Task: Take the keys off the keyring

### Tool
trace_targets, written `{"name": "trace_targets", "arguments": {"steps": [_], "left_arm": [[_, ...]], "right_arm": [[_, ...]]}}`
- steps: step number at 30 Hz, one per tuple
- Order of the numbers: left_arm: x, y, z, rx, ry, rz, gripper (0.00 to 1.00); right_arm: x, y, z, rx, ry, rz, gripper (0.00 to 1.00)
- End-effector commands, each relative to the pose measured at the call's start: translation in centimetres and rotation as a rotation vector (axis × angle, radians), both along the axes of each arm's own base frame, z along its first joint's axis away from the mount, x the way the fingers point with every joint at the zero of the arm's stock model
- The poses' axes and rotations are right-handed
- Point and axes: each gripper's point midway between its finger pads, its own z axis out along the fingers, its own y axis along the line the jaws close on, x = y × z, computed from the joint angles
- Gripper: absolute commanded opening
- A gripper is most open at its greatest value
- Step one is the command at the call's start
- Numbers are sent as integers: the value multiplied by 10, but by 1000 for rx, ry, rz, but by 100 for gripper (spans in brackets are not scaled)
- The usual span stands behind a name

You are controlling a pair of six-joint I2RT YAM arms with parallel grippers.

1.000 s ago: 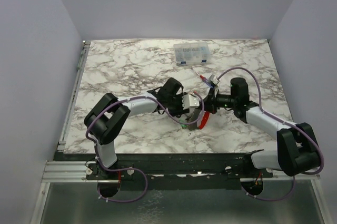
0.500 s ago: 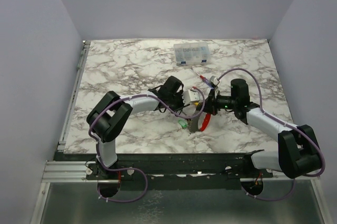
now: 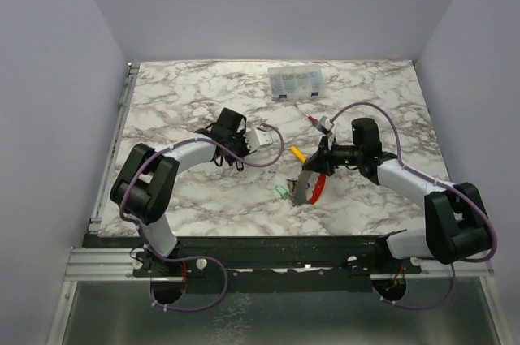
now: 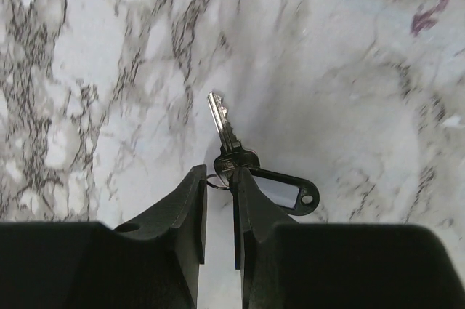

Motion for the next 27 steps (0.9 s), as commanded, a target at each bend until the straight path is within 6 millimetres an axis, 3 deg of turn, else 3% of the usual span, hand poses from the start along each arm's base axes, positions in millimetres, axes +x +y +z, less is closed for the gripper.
{"name": "trace_targets", "arguments": {"steps": [1, 9, 18, 24, 27], "left_arm": [[-19, 52, -18, 118, 84, 53, 15], [-16, 95, -22, 110, 120, 190, 15], [-17, 120, -19, 110, 124, 251, 15], [-17, 130, -17, 107, 126, 276, 16], [-16, 127, -13, 94, 124, 271, 24]], "right_arm": [[5, 12, 8, 3, -21, 64, 1], [-3, 47, 2, -25, -44, 168, 1], [-4, 85, -5, -28, -42, 236, 1], [9, 93, -19, -62, -5, 233, 1], [13, 96, -20, -74, 29, 239, 5]]}}
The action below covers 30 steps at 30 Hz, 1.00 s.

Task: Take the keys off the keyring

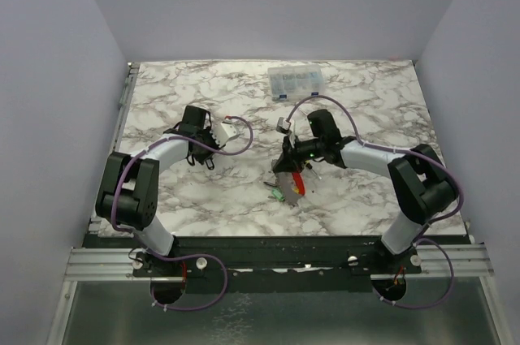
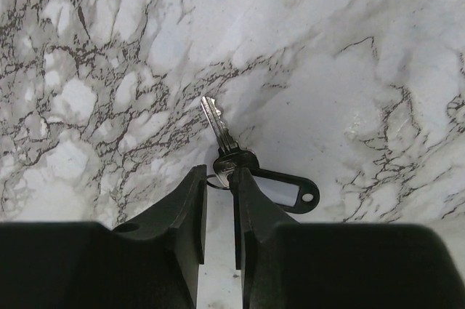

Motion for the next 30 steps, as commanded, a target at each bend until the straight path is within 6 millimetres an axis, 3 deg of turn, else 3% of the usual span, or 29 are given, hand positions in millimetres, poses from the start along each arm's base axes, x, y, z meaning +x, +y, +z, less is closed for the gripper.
{"name": "trace_targets", "arguments": {"steps": [1, 6, 13, 16, 18, 21, 24, 30], "left_arm": [[-24, 10, -10, 24, 88, 7, 27], [-16, -1, 7, -30, 76, 8, 43], [0, -15, 45, -110, 42, 18, 56], [9, -22, 71, -157, 11, 36, 67], [17, -26, 88, -185, -6, 58, 81], [32, -31, 115, -230, -22, 125, 98], [46, -36, 142, -273, -34, 176, 99], [84, -33, 185, -353, -49, 370, 99]], "right_arm": [[13, 8, 5, -16, 4, -3, 10], [22, 11, 21, -14, 11, -35, 29], [27, 11, 57, -4, 1, -46, 62], [33, 6, 80, 18, -26, -84, 72], [40, -1, 96, 30, -44, -112, 79], [55, -18, 118, 43, -65, -169, 91], [74, -43, 140, 69, -77, -258, 100], [116, -120, 171, 99, -46, -492, 100]]}}
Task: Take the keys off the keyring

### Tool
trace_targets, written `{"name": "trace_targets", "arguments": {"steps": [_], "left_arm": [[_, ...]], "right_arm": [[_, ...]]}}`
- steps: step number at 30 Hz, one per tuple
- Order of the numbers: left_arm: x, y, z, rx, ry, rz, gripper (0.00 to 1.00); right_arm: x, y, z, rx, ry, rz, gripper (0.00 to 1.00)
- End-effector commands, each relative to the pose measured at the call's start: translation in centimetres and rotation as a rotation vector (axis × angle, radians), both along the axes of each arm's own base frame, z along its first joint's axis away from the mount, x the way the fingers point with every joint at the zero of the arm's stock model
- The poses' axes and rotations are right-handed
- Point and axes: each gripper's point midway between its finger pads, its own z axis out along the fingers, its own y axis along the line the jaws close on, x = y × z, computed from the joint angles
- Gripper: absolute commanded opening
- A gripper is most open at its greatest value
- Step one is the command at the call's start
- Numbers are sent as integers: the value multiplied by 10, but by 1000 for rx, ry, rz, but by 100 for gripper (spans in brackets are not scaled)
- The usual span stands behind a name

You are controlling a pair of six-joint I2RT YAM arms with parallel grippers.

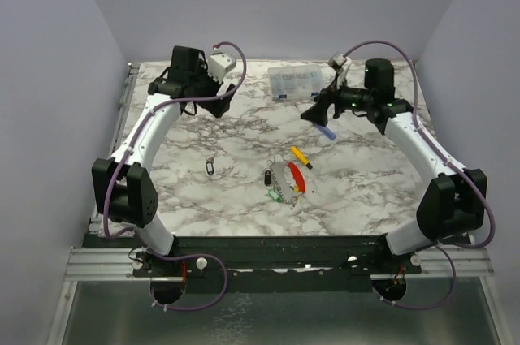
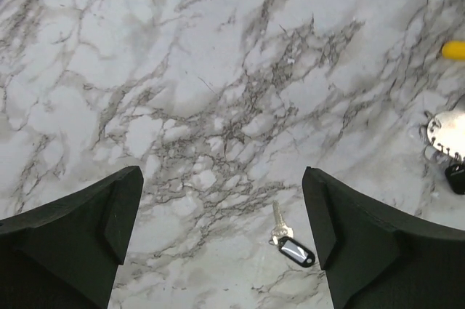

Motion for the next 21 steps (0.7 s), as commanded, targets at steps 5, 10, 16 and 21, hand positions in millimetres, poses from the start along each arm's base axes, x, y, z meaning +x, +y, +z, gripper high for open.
{"name": "trace_targets", "arguments": {"steps": [5, 10, 16, 21], "left_arm": [[41, 37, 12, -192, 200, 331, 99], [59, 105, -2, -231, 225, 559, 99], [45, 156, -32, -112, 237, 681, 99], [26, 162, -44, -81, 235, 703, 99]], "right_arm": [[34, -114, 17, 7, 98, -336, 100], [41, -181, -7, -26, 154, -507, 100], [34, -233, -51, -95, 221, -625, 100], [27, -246, -78, -145, 263, -644, 100]]}}
